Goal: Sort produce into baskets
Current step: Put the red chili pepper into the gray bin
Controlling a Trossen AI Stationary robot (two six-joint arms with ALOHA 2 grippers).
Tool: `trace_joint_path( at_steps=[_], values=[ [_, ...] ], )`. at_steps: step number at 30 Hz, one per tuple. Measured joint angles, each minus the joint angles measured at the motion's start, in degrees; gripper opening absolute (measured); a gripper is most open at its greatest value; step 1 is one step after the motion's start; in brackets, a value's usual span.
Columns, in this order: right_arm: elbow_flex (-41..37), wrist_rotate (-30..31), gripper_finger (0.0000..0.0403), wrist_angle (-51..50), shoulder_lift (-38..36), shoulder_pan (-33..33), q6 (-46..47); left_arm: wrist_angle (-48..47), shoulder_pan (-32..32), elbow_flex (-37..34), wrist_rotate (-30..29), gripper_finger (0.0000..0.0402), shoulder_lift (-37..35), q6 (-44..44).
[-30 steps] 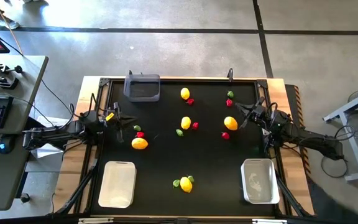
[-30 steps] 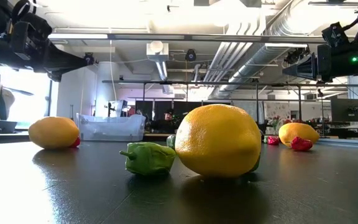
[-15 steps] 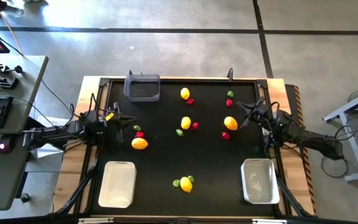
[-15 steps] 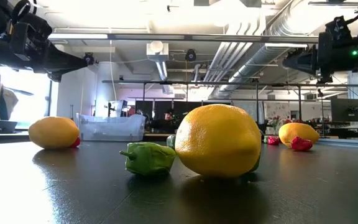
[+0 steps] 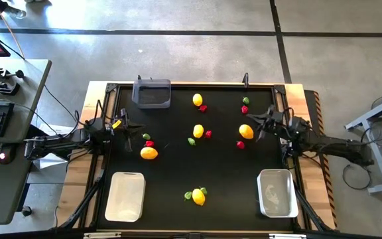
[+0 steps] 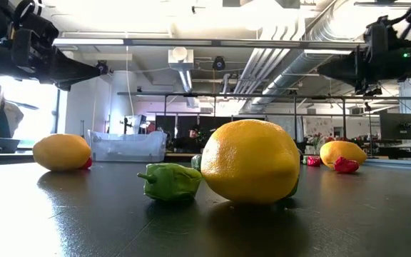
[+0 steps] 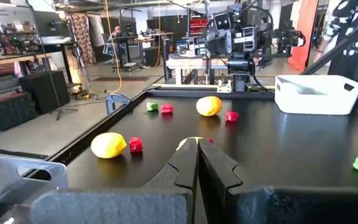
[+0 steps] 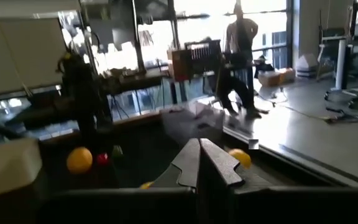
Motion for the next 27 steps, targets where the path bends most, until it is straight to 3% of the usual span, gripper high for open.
trace_joint_path(
  at_steps=[5, 10, 27],
  values=[
    [3.4, 4.0, 0.0000, 0.0, 9.8, 2.5, -3.6, -0.1, 0.0, 0.0, -1.4, 0.0000, 0.0, 3.3],
    [7.1, 4.1, 0.0000, 0.0, 17.1, 4.4, -6.1, 0.0, 0.0, 0.0, -1.3, 0.0000, 0.0, 1.4],
    [16.5, 3.7, 0.0003, 0.0, 30.3, 6.9, -5.9, 0.3, -0.1, 0.0, 1.7, 0.0000, 0.4, -3.1]
  ],
)
